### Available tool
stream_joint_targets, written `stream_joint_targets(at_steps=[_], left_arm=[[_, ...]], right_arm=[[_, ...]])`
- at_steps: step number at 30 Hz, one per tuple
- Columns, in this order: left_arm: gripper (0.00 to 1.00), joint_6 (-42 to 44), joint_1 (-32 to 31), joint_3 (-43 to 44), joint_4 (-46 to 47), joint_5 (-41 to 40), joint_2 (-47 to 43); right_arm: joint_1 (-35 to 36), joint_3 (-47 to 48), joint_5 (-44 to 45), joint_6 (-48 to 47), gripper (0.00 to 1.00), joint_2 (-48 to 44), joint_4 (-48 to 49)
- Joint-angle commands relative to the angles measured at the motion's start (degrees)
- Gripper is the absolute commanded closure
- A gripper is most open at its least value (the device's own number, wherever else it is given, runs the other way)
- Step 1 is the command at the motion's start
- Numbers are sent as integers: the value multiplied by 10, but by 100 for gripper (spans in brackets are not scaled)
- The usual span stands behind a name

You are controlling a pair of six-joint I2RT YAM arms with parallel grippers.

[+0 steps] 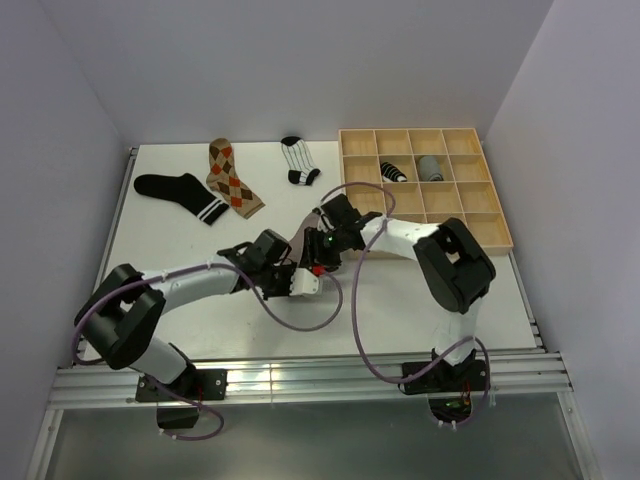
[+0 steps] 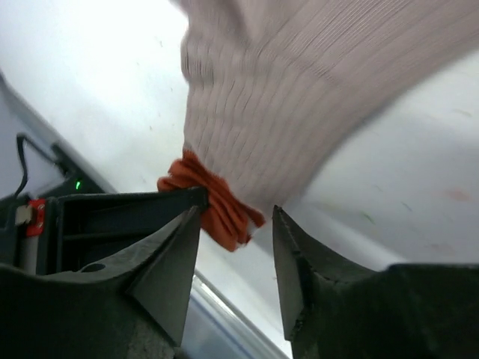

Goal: Roll the socks
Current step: Roll the sock at the center of the board.

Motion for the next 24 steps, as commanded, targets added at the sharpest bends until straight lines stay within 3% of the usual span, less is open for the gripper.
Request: stream_joint_targets(at_steps=[1, 9, 11, 16, 21, 24], left_arm=[[100, -29, 34, 85, -203, 145, 35], [100, 32, 128, 244, -477, 253, 184], [100, 47, 143, 277, -508, 267, 213], [100, 99, 169, 363, -659, 338, 329], [100, 46, 191, 429, -659, 348, 397], [100, -13, 192, 462, -658, 345, 445]], right_arm=[[-10, -28, 115, 9, 48, -84, 45], [-47, -117, 229, 34, 46, -206, 106], [-48, -156, 254, 40, 46, -235, 137], [-47, -255, 269, 20, 47, -342, 221], [11, -307, 308, -51, 47, -407, 261], [84, -301, 353, -101, 47, -388, 262]])
